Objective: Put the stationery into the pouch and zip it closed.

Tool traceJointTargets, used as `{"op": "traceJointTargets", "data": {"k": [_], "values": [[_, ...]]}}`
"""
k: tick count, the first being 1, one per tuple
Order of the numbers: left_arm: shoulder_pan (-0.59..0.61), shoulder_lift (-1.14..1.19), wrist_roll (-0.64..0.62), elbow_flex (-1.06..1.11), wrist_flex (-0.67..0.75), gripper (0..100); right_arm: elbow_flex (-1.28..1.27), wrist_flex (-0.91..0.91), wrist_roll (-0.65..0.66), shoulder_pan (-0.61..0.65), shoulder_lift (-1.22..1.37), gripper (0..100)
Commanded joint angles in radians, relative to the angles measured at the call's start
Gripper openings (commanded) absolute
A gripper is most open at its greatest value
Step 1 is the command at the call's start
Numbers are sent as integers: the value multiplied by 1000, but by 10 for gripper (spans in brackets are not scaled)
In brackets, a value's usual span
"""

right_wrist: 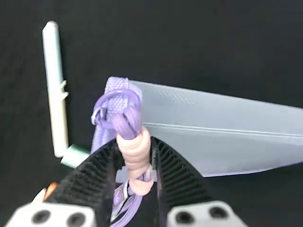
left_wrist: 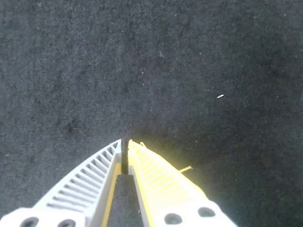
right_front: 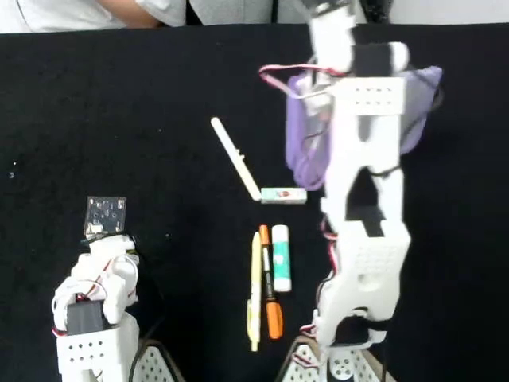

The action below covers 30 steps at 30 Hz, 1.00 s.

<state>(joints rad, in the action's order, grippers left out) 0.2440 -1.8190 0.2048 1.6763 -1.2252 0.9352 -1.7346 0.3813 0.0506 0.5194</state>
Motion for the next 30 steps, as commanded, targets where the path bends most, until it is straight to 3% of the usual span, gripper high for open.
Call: {"op": "traceJointTargets", "data": {"k": [1,8,15,22,30], "values": [[8,-2,-6,24,-2,30,-151,-29,-12,75,-117,11],[8,-2,-6,24,-2,30,-450,-14,-31,181,-329,11],[8,-2,-6,24,-2,30,-883,126,-29,247,-656,11],[8,-2,-6,24,-2,30,-1273,281,81,192,-940,11],[8,-2,-6,24,-2,30,-1451,371,160,40,-986,11]]}}
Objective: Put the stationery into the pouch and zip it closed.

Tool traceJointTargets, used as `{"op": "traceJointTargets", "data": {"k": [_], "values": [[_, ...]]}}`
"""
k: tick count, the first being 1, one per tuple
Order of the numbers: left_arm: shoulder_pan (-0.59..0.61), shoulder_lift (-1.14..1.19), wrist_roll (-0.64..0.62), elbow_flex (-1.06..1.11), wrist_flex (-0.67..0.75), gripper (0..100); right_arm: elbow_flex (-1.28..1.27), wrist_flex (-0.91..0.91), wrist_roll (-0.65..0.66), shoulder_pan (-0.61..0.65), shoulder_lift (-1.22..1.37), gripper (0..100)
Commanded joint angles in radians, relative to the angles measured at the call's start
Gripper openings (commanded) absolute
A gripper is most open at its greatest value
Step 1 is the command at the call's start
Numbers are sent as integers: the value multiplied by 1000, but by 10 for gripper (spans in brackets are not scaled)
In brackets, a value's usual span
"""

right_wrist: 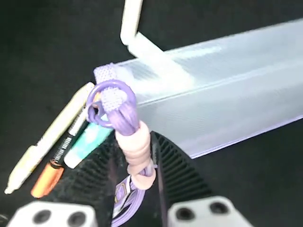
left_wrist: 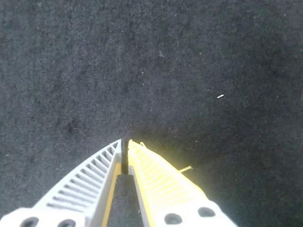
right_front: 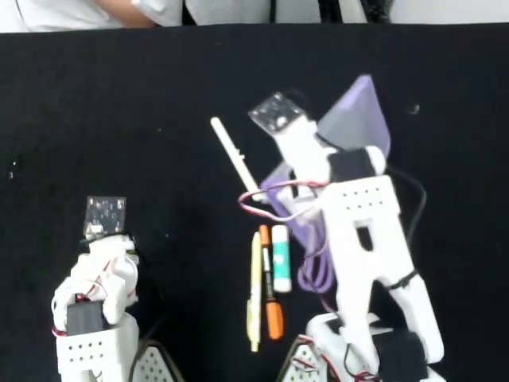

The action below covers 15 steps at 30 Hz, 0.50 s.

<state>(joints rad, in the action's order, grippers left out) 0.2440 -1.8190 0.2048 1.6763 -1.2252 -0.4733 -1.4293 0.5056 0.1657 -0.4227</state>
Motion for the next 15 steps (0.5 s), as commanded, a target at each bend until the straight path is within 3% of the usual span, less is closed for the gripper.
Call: {"op": "traceJointTargets", "data": {"k": [1,10,15], "values": [[8,-2,-6,24,-2,30,-58,83,35,-80,-44,11],[8,-2,-6,24,-2,30,-199,127,37,68,-44,11],[8,-2,-6,24,-2,30,-199,126,37,78,-51,11]]}}
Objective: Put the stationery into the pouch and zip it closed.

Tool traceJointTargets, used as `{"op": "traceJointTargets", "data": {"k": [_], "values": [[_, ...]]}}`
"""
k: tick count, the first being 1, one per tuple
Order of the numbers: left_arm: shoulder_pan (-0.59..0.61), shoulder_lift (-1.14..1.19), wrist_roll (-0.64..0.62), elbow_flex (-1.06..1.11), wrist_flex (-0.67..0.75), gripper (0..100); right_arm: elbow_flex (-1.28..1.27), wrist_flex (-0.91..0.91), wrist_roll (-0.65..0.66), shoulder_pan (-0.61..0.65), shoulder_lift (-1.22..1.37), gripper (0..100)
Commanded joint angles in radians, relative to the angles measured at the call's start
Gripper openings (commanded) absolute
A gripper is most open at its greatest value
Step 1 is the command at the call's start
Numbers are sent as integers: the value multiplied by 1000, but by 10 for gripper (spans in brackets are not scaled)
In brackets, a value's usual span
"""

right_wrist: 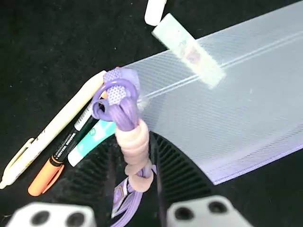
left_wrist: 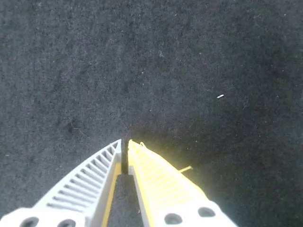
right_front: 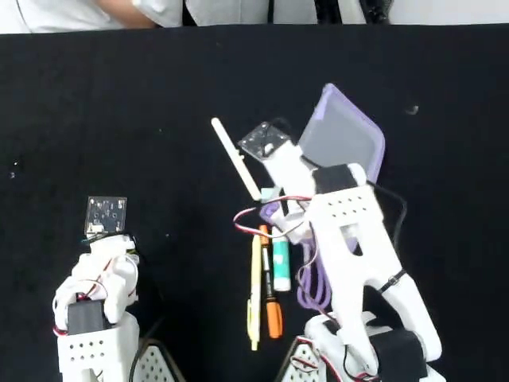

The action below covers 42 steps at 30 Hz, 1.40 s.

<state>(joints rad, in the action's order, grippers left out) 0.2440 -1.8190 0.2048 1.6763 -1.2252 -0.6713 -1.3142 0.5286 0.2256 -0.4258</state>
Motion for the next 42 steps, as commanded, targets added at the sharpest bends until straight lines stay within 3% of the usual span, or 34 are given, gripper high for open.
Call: {"op": "traceJointTargets", "data": {"k": [1,15,28,32,35,39,42], "values": [[8,-2,-6,24,-2,30,-1,15,14,18,-48,11],[-7,-5,-8,24,17,30,-2,9,12,25,-50,11],[-541,-5,-2,-25,-9,30,-117,6,14,26,-335,11],[-688,-5,0,-81,132,30,-116,-20,14,26,-331,11],[-730,-5,11,-94,318,30,-116,-18,14,26,-321,11],[-742,-5,180,-62,565,30,-119,-18,14,26,-315,11],[-771,-5,233,13,747,30,-120,-18,14,31,-315,11]]}}
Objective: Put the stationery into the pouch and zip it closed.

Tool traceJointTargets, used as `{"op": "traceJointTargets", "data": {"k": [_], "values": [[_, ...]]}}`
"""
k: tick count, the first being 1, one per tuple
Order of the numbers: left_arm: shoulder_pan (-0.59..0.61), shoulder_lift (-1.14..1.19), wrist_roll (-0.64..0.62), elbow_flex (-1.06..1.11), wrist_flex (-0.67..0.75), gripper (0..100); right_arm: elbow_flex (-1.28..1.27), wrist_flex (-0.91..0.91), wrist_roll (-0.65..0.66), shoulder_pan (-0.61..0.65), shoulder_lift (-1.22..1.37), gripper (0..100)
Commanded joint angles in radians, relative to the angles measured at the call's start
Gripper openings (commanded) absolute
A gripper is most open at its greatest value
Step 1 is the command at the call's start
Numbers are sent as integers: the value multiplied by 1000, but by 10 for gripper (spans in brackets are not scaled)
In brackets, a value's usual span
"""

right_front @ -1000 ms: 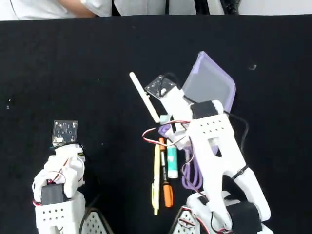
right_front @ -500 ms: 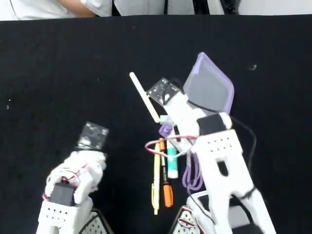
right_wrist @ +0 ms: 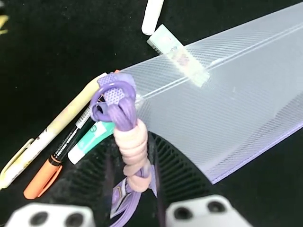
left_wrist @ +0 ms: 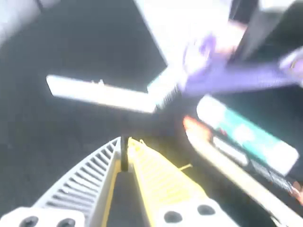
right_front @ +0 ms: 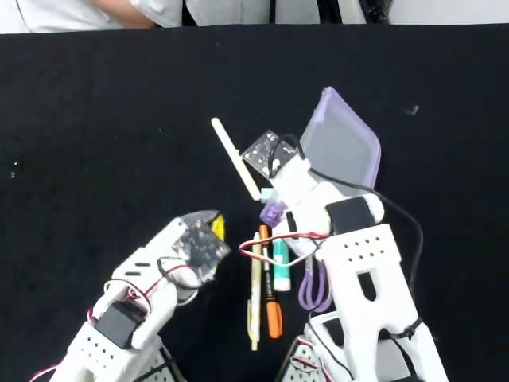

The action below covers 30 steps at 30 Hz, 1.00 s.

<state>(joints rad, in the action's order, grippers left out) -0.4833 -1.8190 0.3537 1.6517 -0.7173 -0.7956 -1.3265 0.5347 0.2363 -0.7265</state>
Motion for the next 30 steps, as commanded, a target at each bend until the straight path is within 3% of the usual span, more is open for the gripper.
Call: {"op": "traceJointTargets", "data": {"k": [1,6,9,12,17,22,30], "values": [[-62,0,83,51,288,30,4,-8,8,31,-15,11],[-214,-3,89,48,348,30,4,-21,8,63,-15,11],[-246,0,87,48,371,65,4,-23,8,60,-21,11],[-219,3,66,48,359,146,10,-26,8,58,-21,11],[-85,2,-77,48,338,152,62,-87,8,57,-22,11],[-16,2,-81,48,322,149,105,-143,8,57,-22,11],[-15,2,-78,48,210,152,277,-334,46,55,-16,11]]}}
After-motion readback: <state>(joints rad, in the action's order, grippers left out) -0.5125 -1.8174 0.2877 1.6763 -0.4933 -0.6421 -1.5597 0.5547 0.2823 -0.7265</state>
